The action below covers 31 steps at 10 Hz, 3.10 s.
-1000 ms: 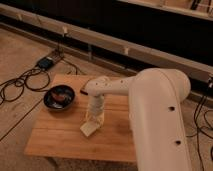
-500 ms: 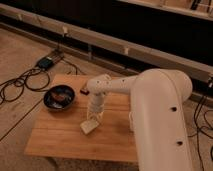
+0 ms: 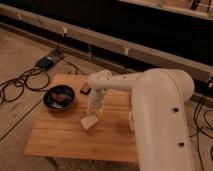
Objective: Place the white sponge in the ceramic bowl
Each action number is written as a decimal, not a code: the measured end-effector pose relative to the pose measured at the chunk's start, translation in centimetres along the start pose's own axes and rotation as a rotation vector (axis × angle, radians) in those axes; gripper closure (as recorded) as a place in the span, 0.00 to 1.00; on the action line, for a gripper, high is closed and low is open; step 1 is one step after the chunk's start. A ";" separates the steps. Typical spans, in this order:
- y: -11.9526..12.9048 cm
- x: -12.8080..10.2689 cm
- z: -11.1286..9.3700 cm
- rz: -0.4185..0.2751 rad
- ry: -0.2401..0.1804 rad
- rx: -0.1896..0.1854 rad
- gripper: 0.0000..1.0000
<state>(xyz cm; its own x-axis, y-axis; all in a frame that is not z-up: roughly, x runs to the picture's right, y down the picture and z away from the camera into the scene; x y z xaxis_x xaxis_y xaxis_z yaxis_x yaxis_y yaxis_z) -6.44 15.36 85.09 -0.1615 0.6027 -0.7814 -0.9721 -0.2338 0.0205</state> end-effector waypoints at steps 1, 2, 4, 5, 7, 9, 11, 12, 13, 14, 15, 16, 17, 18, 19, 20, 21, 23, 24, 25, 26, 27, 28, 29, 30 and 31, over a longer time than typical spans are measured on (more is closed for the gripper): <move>0.4 -0.6 -1.1 -0.016 -0.019 0.007 0.85; 0.9 -1.1 -2.0 -0.033 -0.036 0.014 0.85; 3.2 -2.1 -4.0 -0.097 -0.070 0.041 0.85; 4.2 -2.8 -4.8 -0.118 -0.083 0.050 0.85; 5.9 -3.9 -5.5 -0.152 -0.094 0.064 0.85; 7.7 -5.3 -6.2 -0.183 -0.104 0.077 0.85; 9.7 -6.6 -6.7 -0.224 -0.111 0.094 0.85; 10.7 -7.1 -6.7 -0.250 -0.114 0.098 0.85; 11.8 -7.6 -6.7 -0.277 -0.120 0.096 0.85; 13.3 -8.2 -6.4 -0.321 -0.127 0.094 0.85; 14.5 -8.5 -6.2 -0.358 -0.134 0.089 0.85; 15.3 -8.9 -6.0 -0.386 -0.139 0.084 0.85; 16.3 -9.5 -5.7 -0.420 -0.150 0.075 0.85; 17.3 -10.2 -5.5 -0.453 -0.169 0.059 0.85; 18.1 -10.8 -5.4 -0.483 -0.189 0.040 0.85; 18.8 -11.4 -5.4 -0.515 -0.211 0.020 0.85; 19.2 -11.8 -5.3 -0.538 -0.225 0.002 0.85; 19.8 -11.8 -4.8 -0.581 -0.231 -0.045 0.85; 20.3 -11.2 -4.3 -0.600 -0.218 -0.084 0.85; 20.7 -10.6 -4.0 -0.615 -0.209 -0.116 0.85; 20.9 -10.2 -3.8 -0.627 -0.202 -0.141 0.85; 21.2 -9.8 -3.6 -0.642 -0.201 -0.171 0.85; 21.5 -9.7 -3.6 -0.657 -0.208 -0.198 0.83; 21.6 -9.8 -3.6 -0.671 -0.219 -0.220 0.76; 21.7 -9.7 -3.4 -0.686 -0.226 -0.236 0.65; 21.6 -9.6 -3.1 -0.704 -0.230 -0.241 0.54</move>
<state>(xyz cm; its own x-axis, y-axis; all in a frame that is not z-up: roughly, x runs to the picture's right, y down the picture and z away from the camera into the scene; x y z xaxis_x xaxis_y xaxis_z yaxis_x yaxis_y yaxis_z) -25.40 2.10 91.11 0.4232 0.8075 -0.4108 -0.7993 0.1192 -0.5890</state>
